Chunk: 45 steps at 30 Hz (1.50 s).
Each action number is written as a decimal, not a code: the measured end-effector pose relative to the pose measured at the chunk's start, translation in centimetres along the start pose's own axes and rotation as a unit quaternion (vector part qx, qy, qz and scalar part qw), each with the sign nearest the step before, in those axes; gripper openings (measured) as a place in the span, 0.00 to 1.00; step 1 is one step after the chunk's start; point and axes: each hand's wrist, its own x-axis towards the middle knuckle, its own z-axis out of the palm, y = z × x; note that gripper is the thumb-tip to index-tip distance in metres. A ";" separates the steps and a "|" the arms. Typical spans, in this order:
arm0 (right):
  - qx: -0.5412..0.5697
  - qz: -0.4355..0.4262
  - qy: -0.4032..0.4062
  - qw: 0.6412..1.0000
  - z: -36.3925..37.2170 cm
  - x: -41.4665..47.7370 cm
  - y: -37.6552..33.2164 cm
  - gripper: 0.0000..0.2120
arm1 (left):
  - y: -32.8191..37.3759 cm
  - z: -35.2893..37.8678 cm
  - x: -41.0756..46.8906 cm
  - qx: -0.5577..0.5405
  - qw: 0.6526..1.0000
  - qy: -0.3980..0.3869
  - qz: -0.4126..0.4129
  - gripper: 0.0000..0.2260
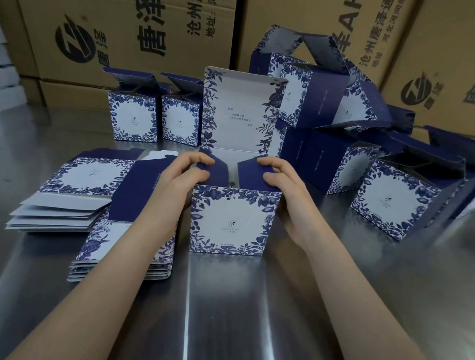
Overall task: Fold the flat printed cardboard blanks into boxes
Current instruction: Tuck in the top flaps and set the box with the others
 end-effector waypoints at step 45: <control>-0.031 -0.106 0.053 0.992 0.3 -0.3 0.3 0.12 | 0.2 0.6 -0.2 0.007 0.997 0.059 0.046 0.23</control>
